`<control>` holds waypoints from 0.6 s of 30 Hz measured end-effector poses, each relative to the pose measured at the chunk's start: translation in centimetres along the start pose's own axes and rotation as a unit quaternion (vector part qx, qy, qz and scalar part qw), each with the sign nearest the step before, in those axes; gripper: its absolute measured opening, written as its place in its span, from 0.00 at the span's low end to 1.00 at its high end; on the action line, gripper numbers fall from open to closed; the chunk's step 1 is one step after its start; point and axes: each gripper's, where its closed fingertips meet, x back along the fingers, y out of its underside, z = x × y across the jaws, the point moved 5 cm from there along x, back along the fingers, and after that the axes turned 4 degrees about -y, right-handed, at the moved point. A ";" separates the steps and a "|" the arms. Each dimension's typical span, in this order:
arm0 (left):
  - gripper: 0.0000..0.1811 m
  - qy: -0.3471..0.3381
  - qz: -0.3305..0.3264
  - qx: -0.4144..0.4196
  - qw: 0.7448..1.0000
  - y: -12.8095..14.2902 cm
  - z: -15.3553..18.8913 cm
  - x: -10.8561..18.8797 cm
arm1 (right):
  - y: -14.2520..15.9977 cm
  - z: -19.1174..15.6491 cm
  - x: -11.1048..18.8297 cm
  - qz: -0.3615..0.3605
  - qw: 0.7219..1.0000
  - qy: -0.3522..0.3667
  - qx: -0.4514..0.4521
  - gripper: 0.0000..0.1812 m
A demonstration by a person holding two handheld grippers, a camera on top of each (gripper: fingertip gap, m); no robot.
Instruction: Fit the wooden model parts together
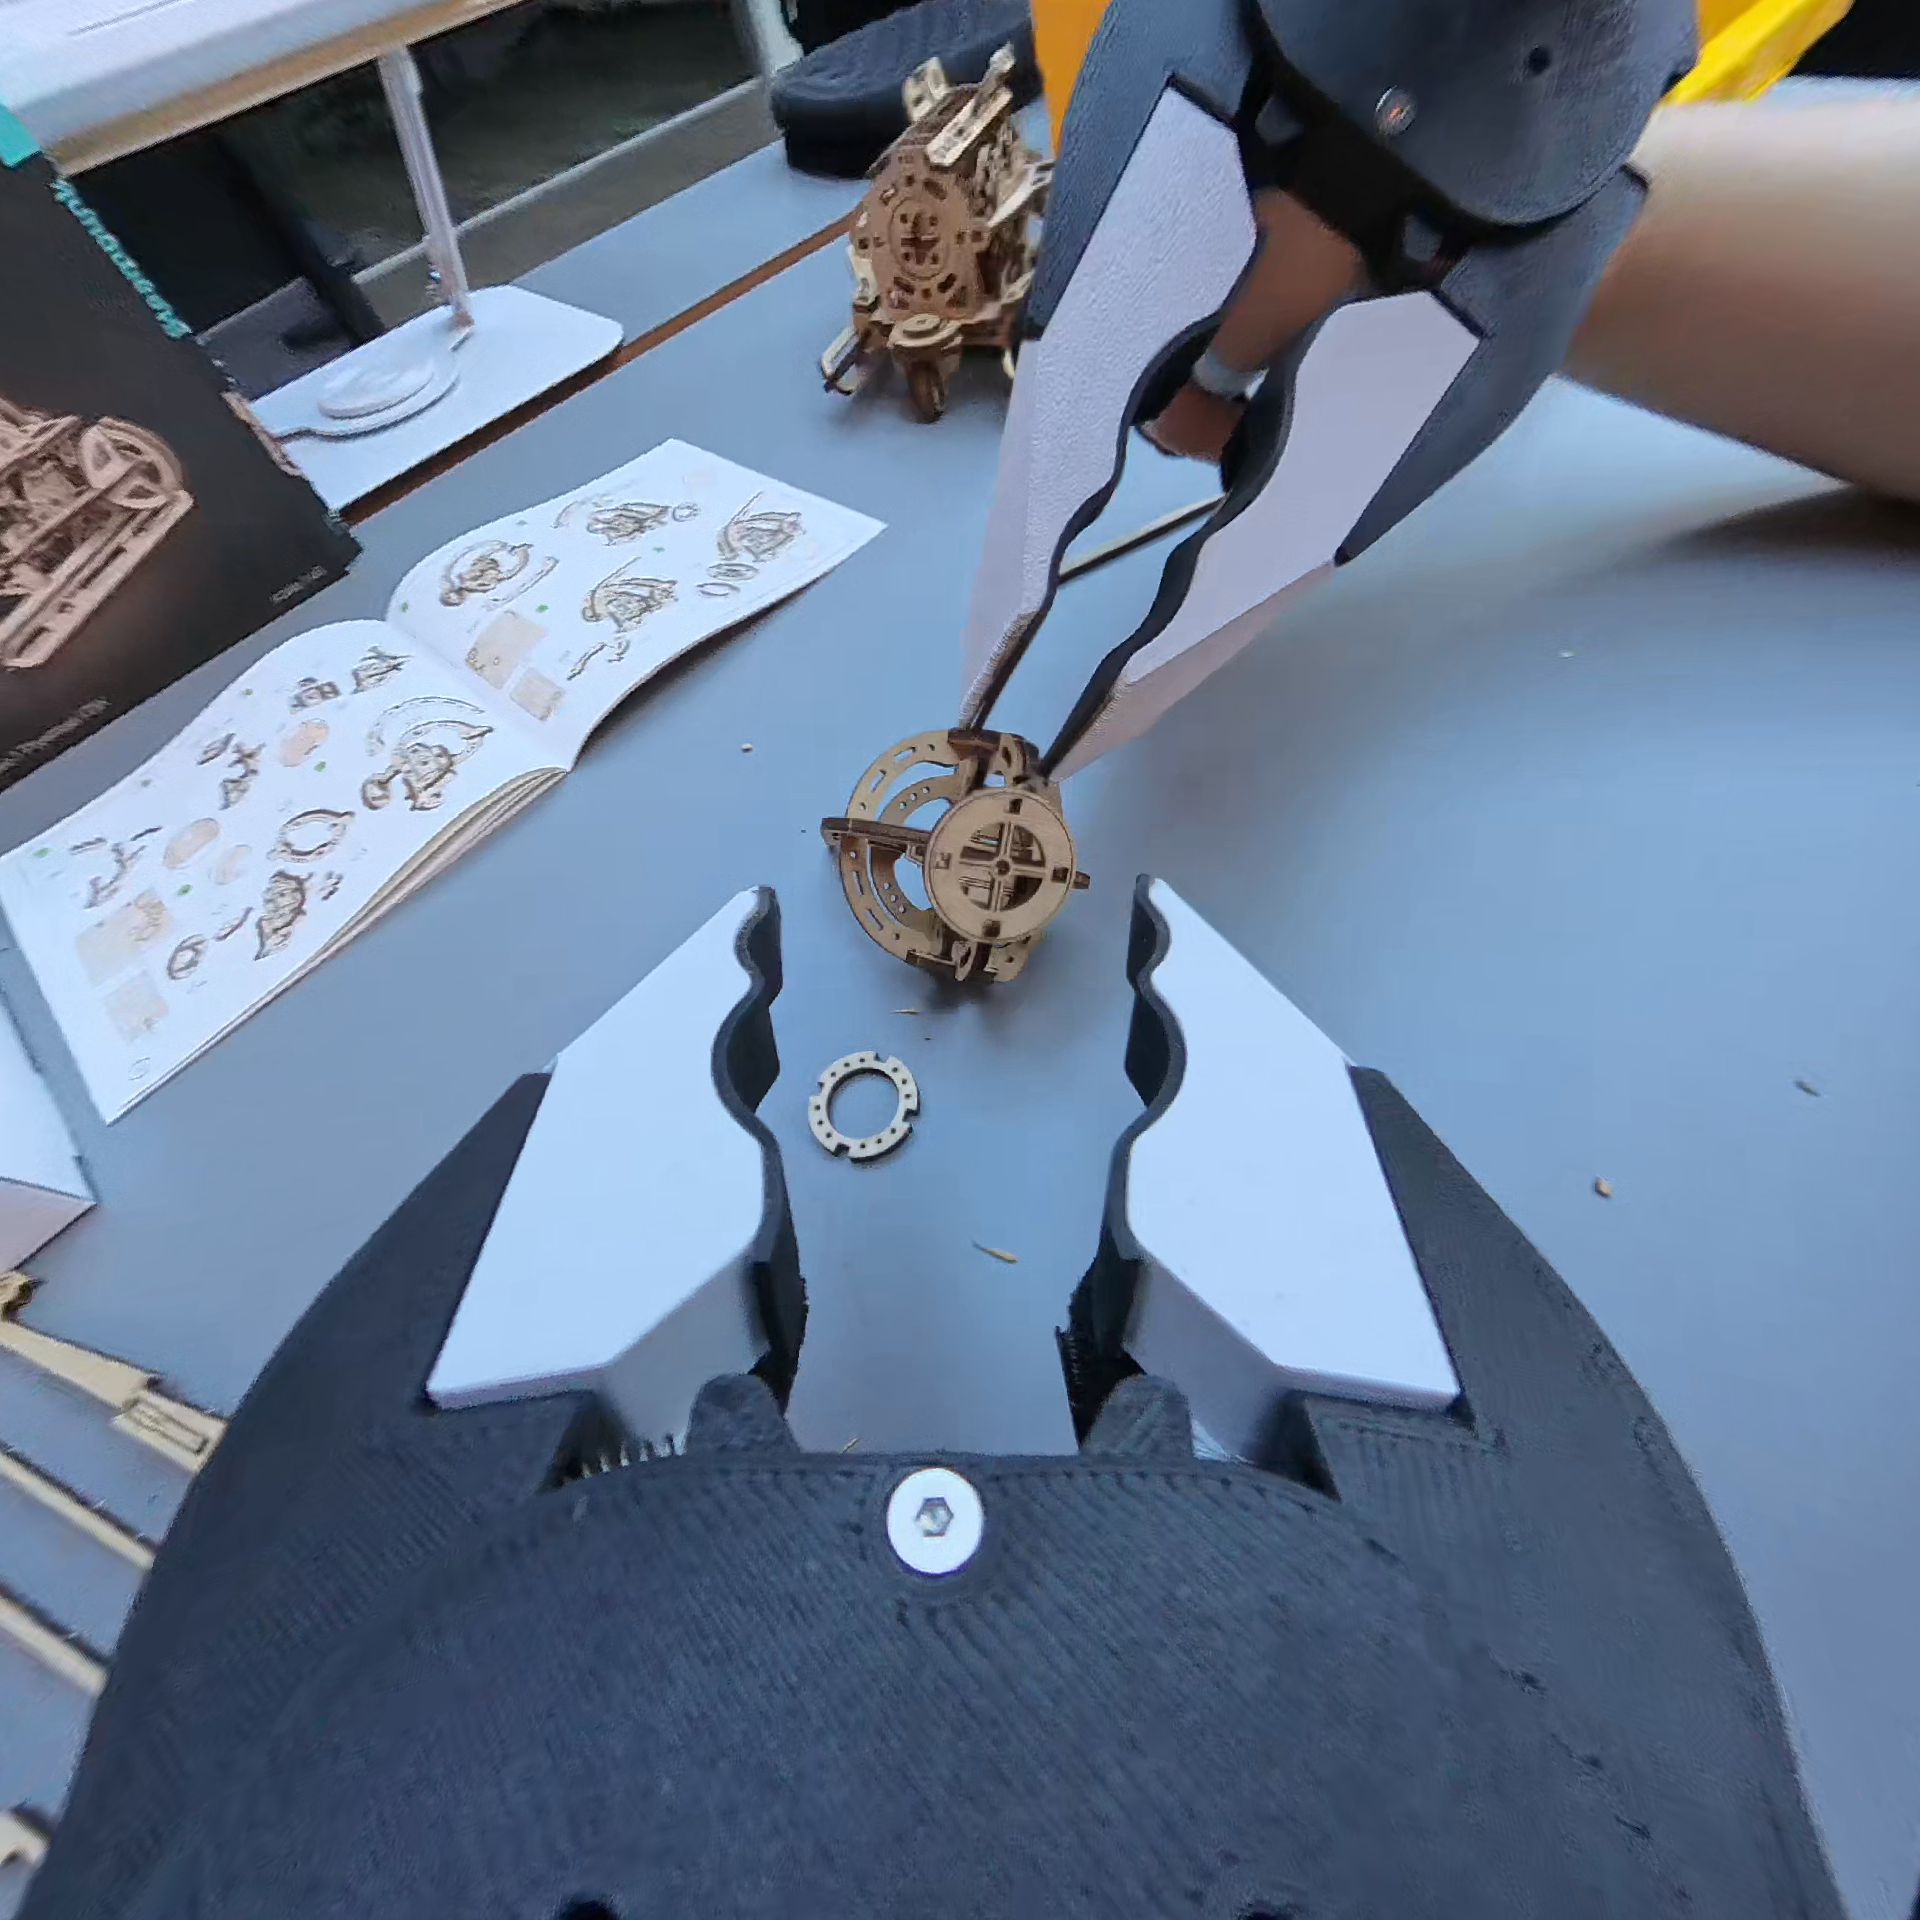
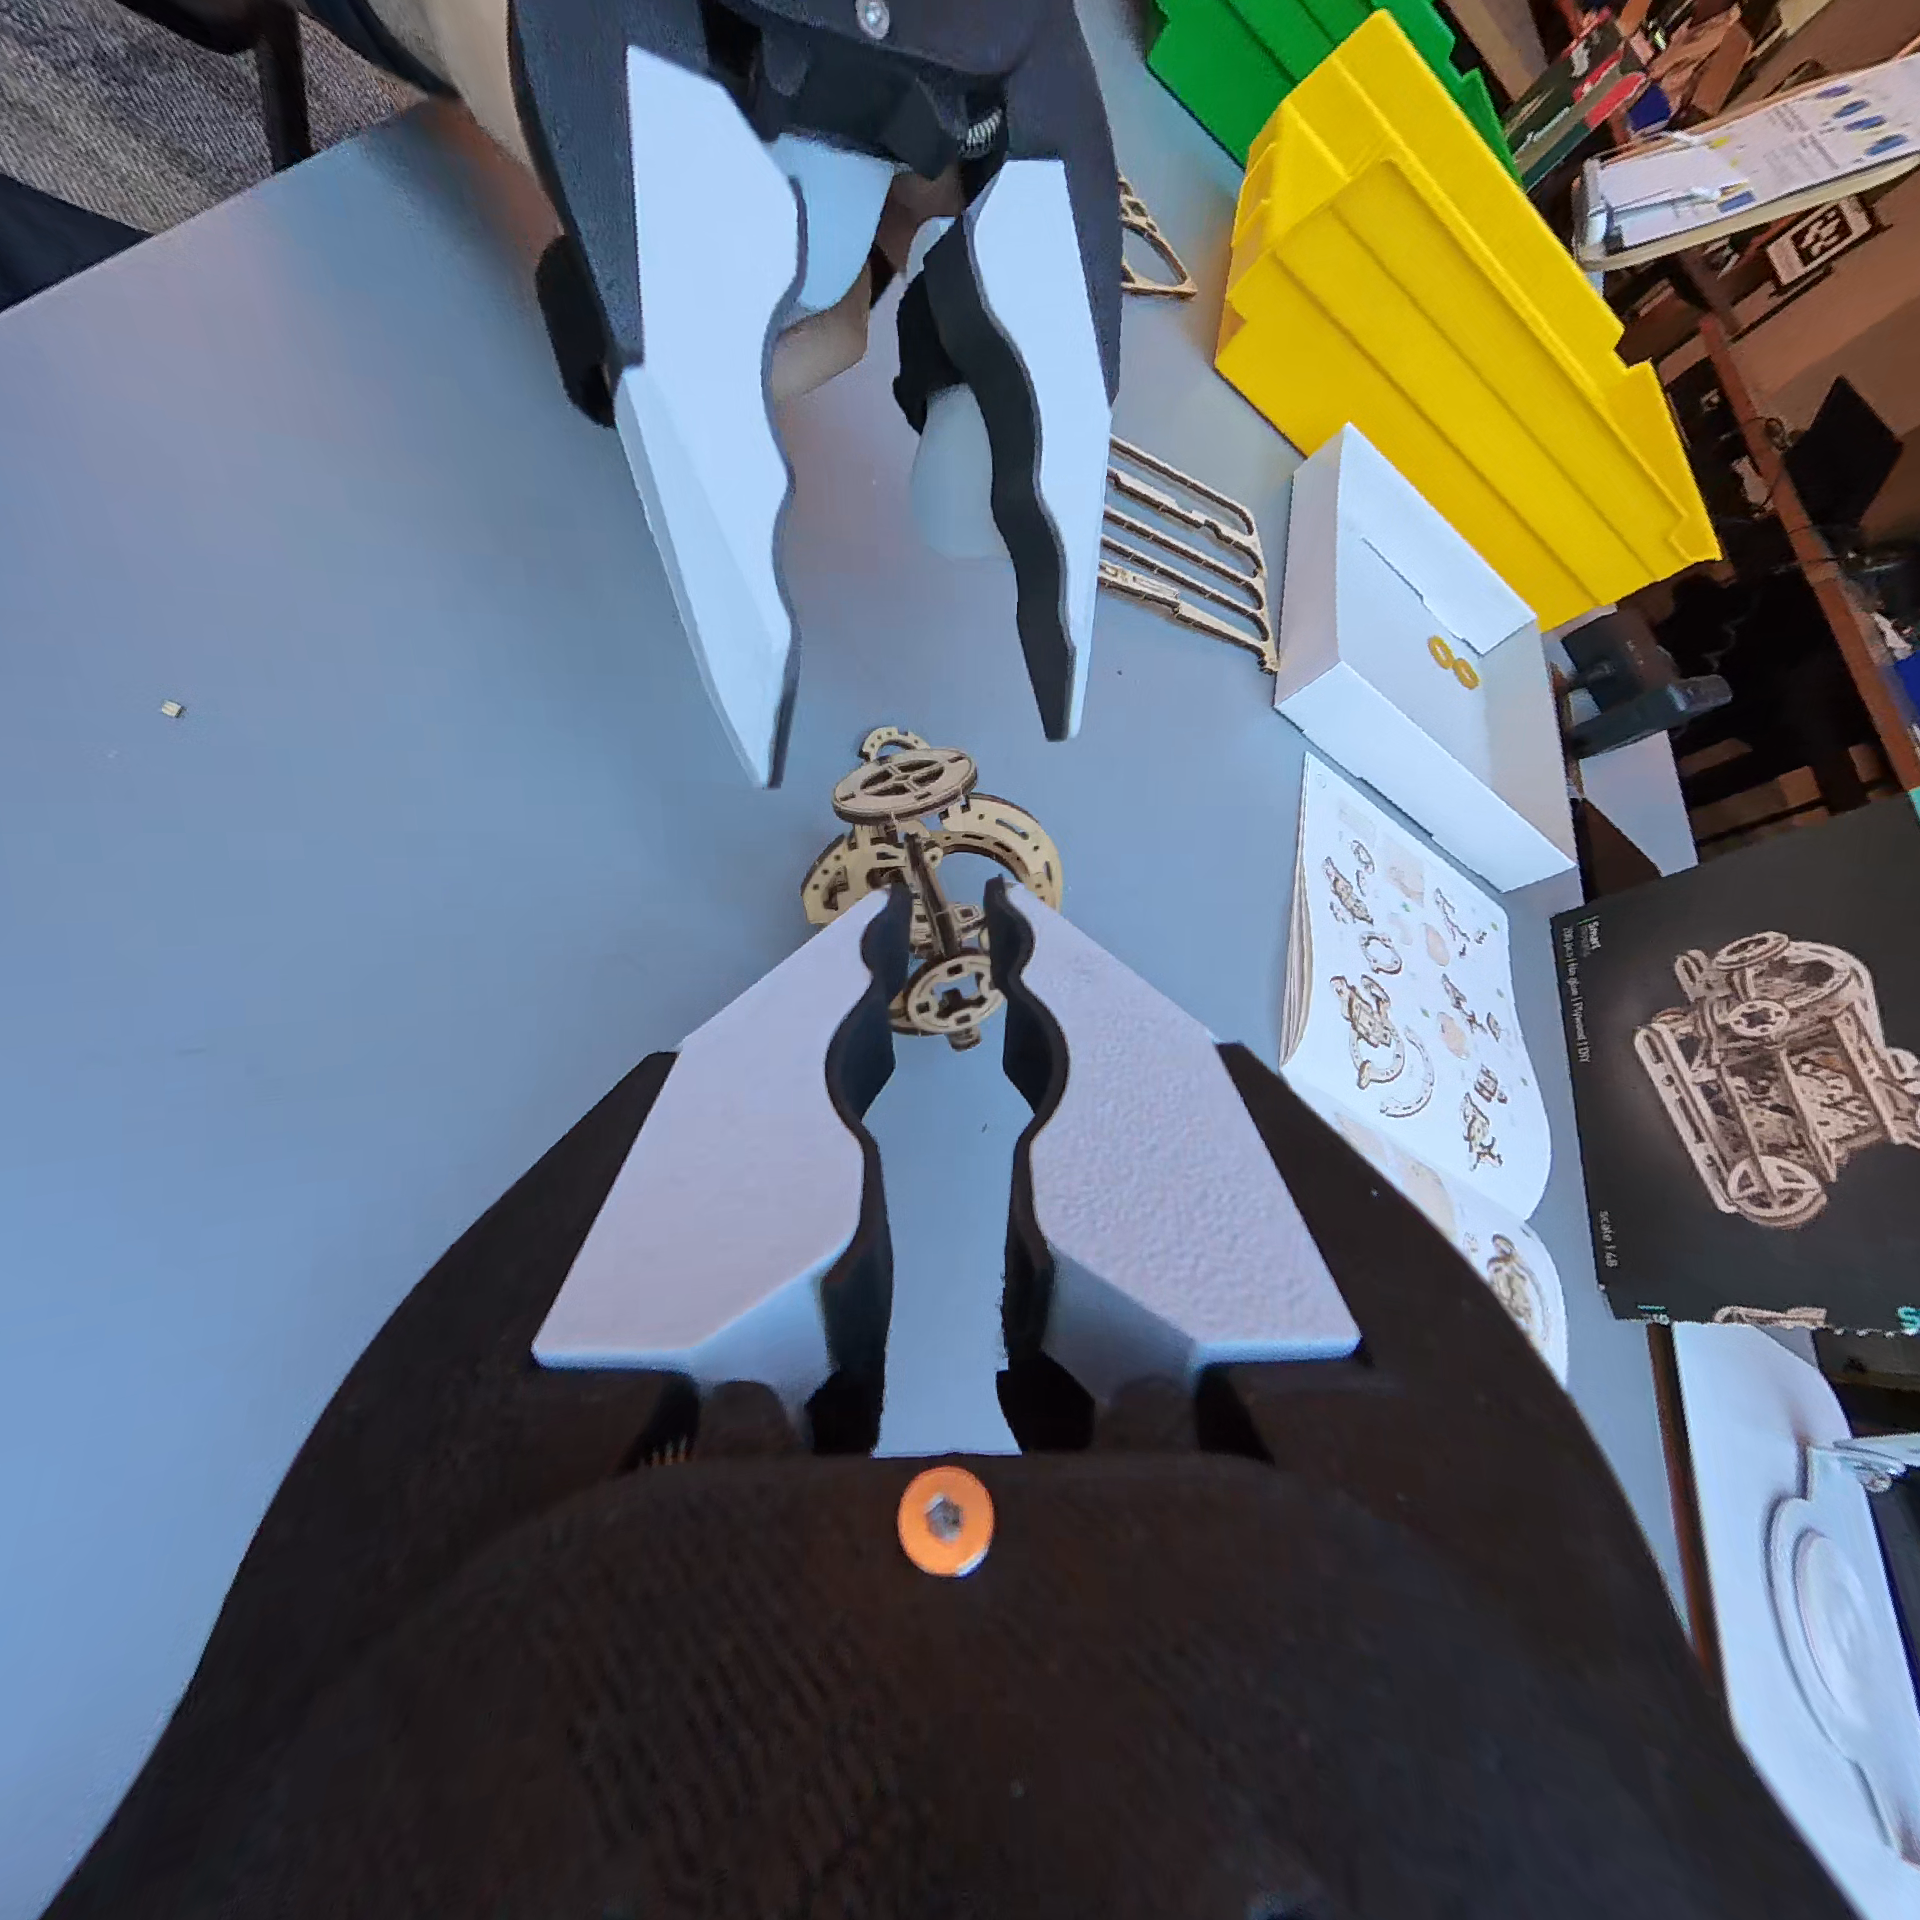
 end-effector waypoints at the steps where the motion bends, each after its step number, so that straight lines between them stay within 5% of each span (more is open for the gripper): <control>1: 0.36 -0.008 -0.001 0.000 1.000 -0.2 0.2 -0.1 | -0.1 0.1 0.0 0.001 1.000 -0.002 0.002 0.06; 18: 0.24 -0.033 0.008 -0.053 0.998 -0.1 1.5 -0.3 | -0.3 -0.3 -0.6 -0.011 0.999 -0.035 0.023 0.00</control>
